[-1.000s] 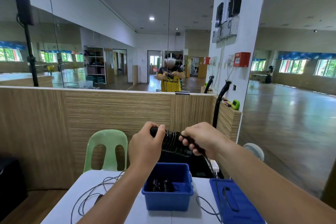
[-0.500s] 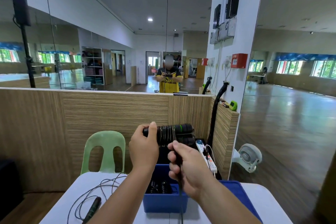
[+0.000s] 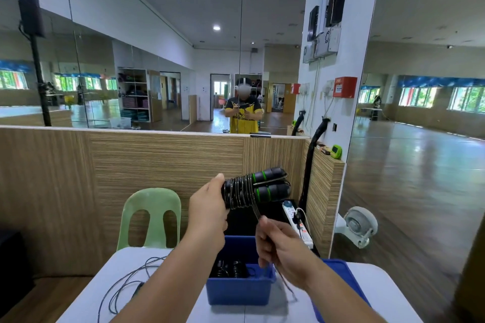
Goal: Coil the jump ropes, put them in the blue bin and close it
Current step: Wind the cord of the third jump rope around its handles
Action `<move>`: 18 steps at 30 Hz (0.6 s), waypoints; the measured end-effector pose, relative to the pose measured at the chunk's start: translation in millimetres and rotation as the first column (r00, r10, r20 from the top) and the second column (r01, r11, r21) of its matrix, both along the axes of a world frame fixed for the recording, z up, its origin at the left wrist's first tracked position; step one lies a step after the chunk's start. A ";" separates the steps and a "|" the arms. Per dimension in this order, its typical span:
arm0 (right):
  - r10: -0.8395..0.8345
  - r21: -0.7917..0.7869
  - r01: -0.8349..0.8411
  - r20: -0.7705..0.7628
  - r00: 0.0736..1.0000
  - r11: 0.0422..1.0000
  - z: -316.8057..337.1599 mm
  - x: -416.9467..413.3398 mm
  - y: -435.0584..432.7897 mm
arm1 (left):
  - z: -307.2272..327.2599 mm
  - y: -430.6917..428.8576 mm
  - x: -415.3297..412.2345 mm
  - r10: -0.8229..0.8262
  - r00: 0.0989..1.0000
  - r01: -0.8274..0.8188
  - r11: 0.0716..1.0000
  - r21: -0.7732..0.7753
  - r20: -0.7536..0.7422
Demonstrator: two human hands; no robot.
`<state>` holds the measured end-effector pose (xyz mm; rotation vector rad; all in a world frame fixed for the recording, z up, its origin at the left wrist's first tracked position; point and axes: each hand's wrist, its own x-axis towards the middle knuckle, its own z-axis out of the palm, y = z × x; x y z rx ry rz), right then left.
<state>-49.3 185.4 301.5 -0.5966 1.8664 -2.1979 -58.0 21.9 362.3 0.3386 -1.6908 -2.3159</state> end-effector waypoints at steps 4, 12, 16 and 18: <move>0.053 0.273 -0.040 -0.040 0.998 0.961 16.8 -10.9 25.8 | 3.1 -9.2 7.4 -0.157 0.983 0.161 0.986 -0.037 0.092; 0.090 0.499 -0.042 -0.071 0.993 0.865 75.5 -37.1 46.9 | -0.2 -10.4 17.7 -0.285 0.958 0.259 0.904 -0.340 -0.029; 0.093 0.705 0.018 -0.119 0.989 0.709 103.7 -37.4 42.8 | -8.9 -12.3 14.3 -0.240 0.954 0.158 0.911 -0.380 -0.179; 0.121 0.803 0.034 -0.132 0.984 0.595 113.1 -33.2 39.1 | -14.6 -13.7 12.9 -0.229 0.950 0.117 0.890 -0.440 -0.210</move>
